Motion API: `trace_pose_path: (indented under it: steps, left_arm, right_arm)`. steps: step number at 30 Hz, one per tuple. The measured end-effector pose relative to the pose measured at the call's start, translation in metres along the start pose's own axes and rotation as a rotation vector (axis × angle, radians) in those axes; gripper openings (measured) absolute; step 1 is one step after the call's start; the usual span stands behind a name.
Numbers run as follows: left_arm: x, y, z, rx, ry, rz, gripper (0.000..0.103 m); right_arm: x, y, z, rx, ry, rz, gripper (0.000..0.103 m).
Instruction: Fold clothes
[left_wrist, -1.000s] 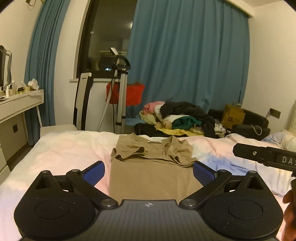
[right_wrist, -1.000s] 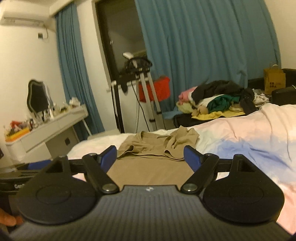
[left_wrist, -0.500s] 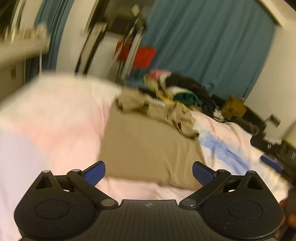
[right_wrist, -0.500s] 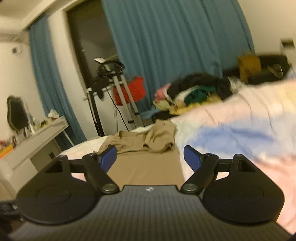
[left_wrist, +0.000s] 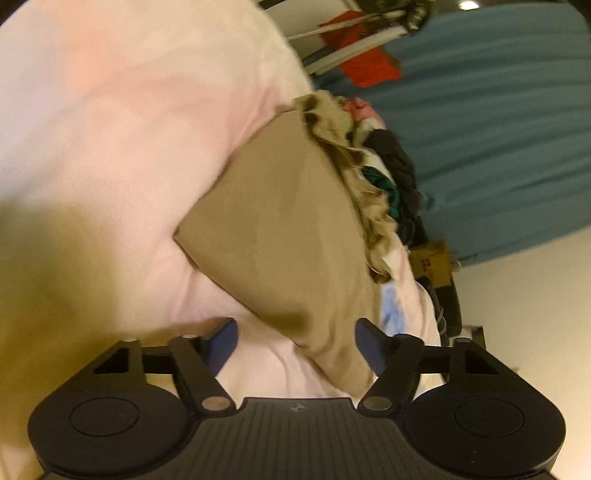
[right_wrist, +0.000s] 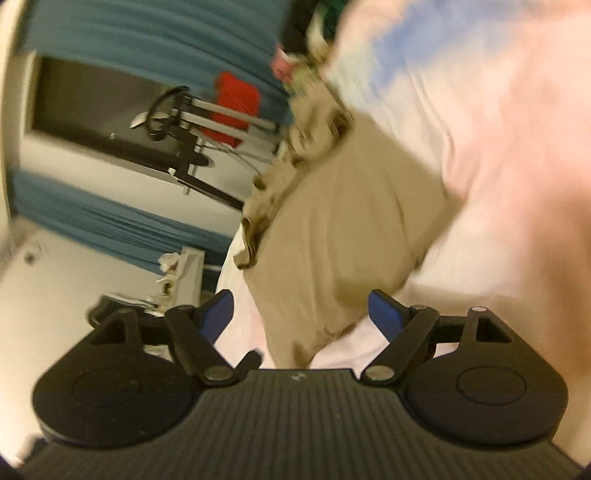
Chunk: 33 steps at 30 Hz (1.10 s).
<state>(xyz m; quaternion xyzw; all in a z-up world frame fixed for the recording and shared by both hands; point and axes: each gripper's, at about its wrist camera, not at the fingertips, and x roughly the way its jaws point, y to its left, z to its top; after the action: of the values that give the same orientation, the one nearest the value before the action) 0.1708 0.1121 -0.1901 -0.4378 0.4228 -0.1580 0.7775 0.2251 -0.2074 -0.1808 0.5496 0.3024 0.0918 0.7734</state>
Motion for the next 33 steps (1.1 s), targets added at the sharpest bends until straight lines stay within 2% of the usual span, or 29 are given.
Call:
trace_pose_path:
  steps: [4,6,7,8,12,13,15,16,17,18,19,24,27,33]
  left_arm:
    - [0.014,0.009,0.009,-0.039,-0.001,-0.023,0.065]
    - [0.019,0.012,0.013,-0.054,-0.005,-0.043,0.066]
    - [0.021,0.013,0.015,-0.061,-0.007,-0.052,0.067]
    - [0.022,0.015,0.016,-0.064,-0.007,-0.059,0.067]
    - [0.022,0.026,0.02,-0.1,-0.013,-0.094,0.065]
    - [0.022,0.029,0.021,-0.111,-0.017,-0.102,0.061]
    - [0.024,0.033,0.025,-0.129,-0.029,-0.115,0.054]
    - [0.025,0.035,0.027,-0.13,-0.033,-0.116,0.046]
    - [0.026,0.035,0.028,-0.118,-0.032,-0.112,0.041]
    - [0.027,0.035,0.03,-0.107,-0.032,-0.107,0.031]
    - [0.028,0.035,0.032,-0.096,-0.031,-0.102,0.025]
    - [0.02,0.027,0.033,-0.067,-0.061,-0.111,0.011]
    - [0.014,0.022,0.034,-0.052,-0.081,-0.119,0.008]
    - [-0.001,0.012,0.031,-0.03,-0.127,-0.129,0.006]
  right_arm:
    - [0.04,-0.023,0.001,0.112,0.091,0.045,0.082]
    - [0.054,-0.026,0.001,0.123,0.108,0.035,0.08]
    - [0.056,-0.026,0.001,0.124,0.098,0.015,0.077]
    - [0.054,-0.026,0.002,0.128,0.078,-0.008,0.069]
    - [0.043,-0.032,0.012,0.179,-0.023,-0.031,0.067]
    - [0.042,-0.035,0.016,0.178,-0.043,-0.034,0.066]
    - [0.044,-0.04,0.02,0.186,-0.054,-0.054,0.049]
    - [0.044,-0.042,0.022,0.186,-0.056,-0.062,0.045]
    - [0.044,-0.043,0.023,0.179,-0.055,-0.068,0.037]
    - [0.043,-0.044,0.023,0.166,-0.057,-0.078,0.03]
    - [0.042,-0.045,0.024,0.156,-0.063,-0.085,0.028]
    - [0.026,-0.043,0.029,0.131,-0.101,-0.088,0.023]
    - [0.014,-0.04,0.033,0.094,-0.128,-0.089,0.015]
    - [-0.002,-0.023,0.036,0.013,-0.177,-0.075,0.01]
